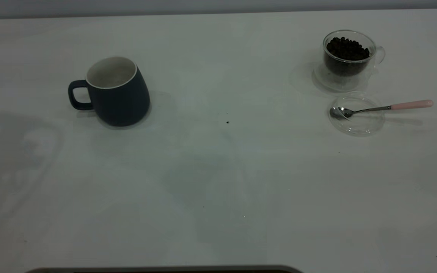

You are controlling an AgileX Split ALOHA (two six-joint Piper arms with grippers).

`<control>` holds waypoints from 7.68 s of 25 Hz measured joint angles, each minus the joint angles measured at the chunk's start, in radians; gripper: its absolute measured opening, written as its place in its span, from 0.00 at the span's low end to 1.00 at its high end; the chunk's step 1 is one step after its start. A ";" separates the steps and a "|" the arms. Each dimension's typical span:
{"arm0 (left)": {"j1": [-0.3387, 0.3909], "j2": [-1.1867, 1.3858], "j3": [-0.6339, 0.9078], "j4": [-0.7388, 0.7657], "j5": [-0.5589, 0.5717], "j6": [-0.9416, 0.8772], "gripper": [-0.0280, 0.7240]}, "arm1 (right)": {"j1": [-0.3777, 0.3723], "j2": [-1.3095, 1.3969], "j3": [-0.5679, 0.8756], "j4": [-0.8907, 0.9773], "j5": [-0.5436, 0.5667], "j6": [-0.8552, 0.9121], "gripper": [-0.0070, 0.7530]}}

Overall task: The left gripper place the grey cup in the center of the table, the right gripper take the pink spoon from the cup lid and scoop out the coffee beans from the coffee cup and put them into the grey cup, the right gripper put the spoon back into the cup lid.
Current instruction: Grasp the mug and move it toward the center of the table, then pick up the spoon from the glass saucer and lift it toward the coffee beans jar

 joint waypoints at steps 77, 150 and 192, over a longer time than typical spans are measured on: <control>-0.341 0.209 -0.454 -0.173 0.518 0.441 0.79 | 0.000 0.000 0.000 0.000 0.000 0.000 0.75; -0.049 -1.675 0.543 -0.127 0.616 -0.150 0.79 | 0.000 0.000 0.000 0.000 0.001 0.000 0.75; -0.049 -1.675 0.543 -0.127 0.616 -0.152 0.79 | -0.128 1.516 -0.347 0.180 -0.629 -0.180 0.79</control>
